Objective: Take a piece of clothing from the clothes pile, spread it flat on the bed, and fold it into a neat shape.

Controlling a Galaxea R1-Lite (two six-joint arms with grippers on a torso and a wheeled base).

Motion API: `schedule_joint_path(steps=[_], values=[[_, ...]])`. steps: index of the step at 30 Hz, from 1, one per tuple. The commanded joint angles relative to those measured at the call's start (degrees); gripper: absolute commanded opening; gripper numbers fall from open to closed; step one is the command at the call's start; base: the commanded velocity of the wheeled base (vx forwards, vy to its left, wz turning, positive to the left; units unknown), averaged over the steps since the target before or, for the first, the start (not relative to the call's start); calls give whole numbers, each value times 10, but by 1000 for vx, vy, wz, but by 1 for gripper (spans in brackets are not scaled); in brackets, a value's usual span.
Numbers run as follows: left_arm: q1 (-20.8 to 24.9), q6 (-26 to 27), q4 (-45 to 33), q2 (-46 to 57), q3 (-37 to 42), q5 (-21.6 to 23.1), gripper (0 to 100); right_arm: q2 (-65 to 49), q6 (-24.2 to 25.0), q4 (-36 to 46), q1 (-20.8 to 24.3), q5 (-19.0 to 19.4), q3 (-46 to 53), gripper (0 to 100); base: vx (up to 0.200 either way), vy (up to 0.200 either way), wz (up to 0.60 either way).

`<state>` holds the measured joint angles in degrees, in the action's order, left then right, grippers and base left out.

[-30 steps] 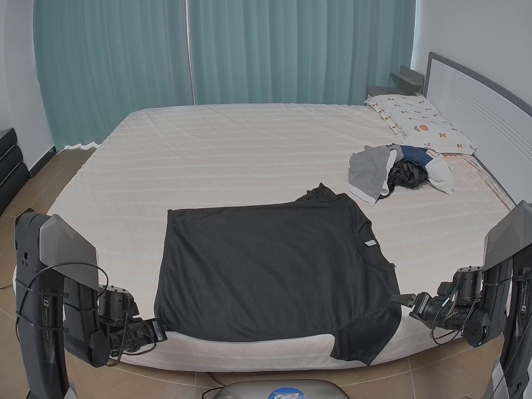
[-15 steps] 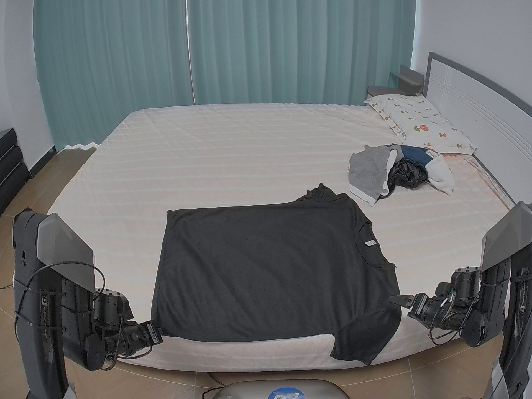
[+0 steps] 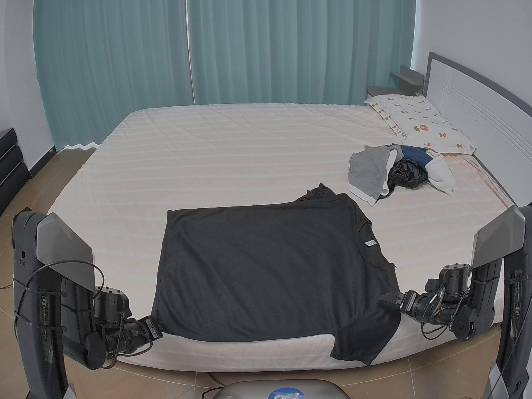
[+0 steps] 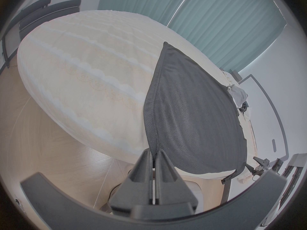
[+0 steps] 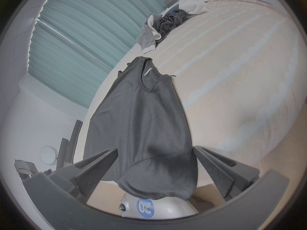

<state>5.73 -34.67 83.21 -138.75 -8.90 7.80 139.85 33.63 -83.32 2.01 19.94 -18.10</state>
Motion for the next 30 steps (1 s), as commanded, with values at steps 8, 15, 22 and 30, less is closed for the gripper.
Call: schedule_joint_path(steps=[8,15,22,30], values=[[0,-6,0,1,-5,0,0,6,-20,4,-9,-2,-47,0,0,0,0],[-5,-52,0,9,-22,-2,0,7,-23,59,-25,-1,-131,0,0,0,0],[-5,-55,0,10,-23,-1,0,5,-23,90,-25,-1,-171,0,0,0,0],[-5,-55,0,10,-23,-1,0,2,-23,96,-28,-2,-201,0,0,0,0]])
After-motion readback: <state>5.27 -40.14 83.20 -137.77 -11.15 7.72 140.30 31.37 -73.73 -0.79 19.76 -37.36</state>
